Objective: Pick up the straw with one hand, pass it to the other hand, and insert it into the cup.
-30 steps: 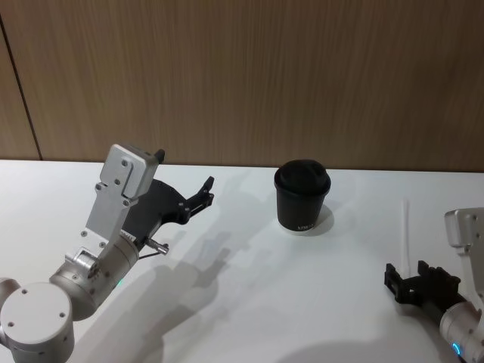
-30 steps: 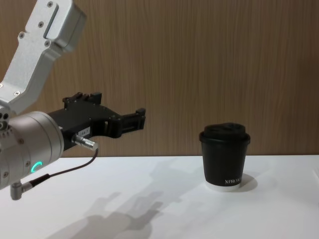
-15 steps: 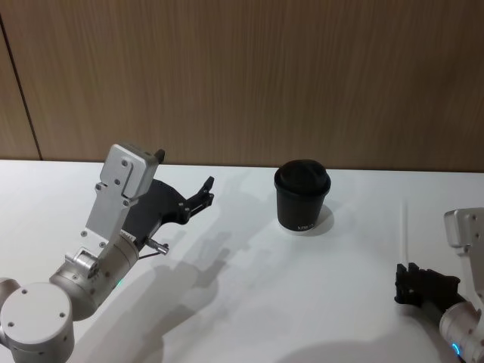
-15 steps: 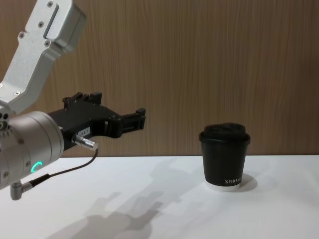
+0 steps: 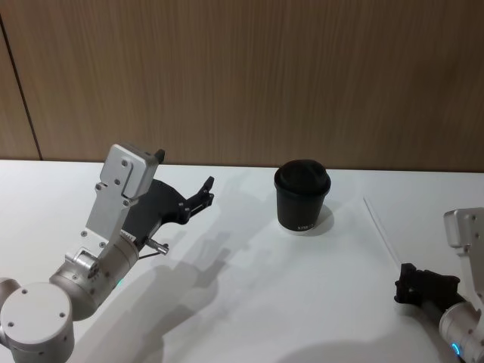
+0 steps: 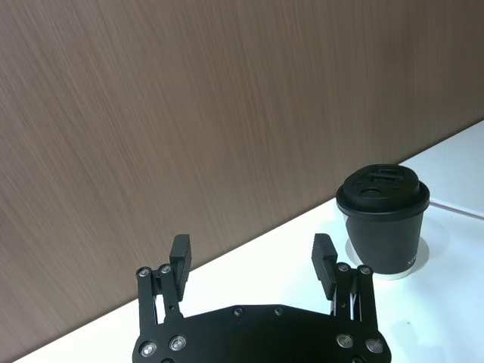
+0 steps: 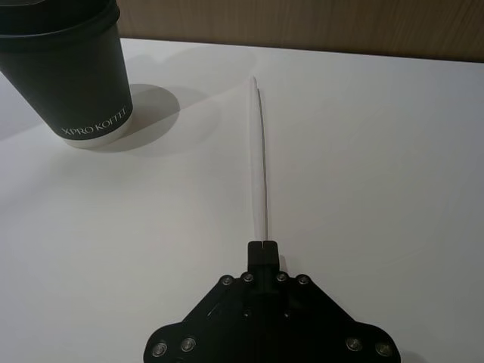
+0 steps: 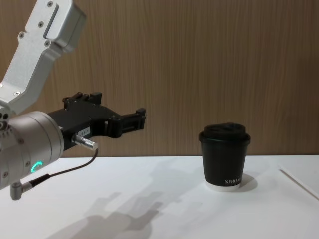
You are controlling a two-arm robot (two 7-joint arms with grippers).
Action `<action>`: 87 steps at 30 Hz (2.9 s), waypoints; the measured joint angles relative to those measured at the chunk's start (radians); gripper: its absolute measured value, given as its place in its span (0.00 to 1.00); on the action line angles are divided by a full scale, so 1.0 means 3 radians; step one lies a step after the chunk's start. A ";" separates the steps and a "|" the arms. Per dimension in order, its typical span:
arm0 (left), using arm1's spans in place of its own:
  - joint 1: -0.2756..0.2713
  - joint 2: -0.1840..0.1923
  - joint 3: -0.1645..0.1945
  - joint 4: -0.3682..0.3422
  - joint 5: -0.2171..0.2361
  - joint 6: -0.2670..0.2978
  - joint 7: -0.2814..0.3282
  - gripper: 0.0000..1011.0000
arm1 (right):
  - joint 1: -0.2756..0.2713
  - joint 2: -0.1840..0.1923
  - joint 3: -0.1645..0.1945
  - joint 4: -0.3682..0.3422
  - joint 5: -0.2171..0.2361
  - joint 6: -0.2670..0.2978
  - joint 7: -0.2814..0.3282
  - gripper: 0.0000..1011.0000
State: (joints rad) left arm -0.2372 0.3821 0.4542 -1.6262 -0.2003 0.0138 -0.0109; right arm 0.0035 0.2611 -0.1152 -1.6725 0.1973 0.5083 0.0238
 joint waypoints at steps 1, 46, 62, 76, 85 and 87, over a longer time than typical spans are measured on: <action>0.0000 0.0000 0.0000 0.0000 0.0000 0.0000 0.0000 0.99 | 0.0000 0.0000 0.0000 0.0000 0.0000 0.0000 0.0000 0.00; 0.0000 0.0000 0.0000 0.0000 0.0000 0.0000 0.0000 0.99 | -0.0262 0.0285 0.0096 -0.0340 -0.0300 -0.0924 0.0121 0.00; 0.0000 0.0000 0.0000 0.0000 0.0000 0.0000 0.0000 0.99 | -0.0370 0.0526 0.0254 -0.0598 -0.0303 -0.1633 0.0413 0.00; 0.0000 0.0000 0.0000 0.0000 0.0000 0.0000 0.0000 0.99 | -0.0435 0.0715 0.0356 -0.0792 -0.0104 -0.2099 0.0819 0.00; 0.0000 0.0000 0.0000 0.0000 0.0000 0.0000 0.0000 0.99 | -0.0422 0.0832 0.0326 -0.0843 0.0044 -0.2291 0.1113 0.00; 0.0000 0.0000 0.0000 0.0000 0.0000 0.0000 0.0000 0.99 | -0.0402 0.0862 0.0296 -0.0850 0.0079 -0.2333 0.1195 0.00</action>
State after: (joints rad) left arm -0.2372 0.3821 0.4542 -1.6262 -0.2004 0.0139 -0.0109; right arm -0.1172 0.5195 -0.0263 -1.9274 0.2209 -0.1916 0.3822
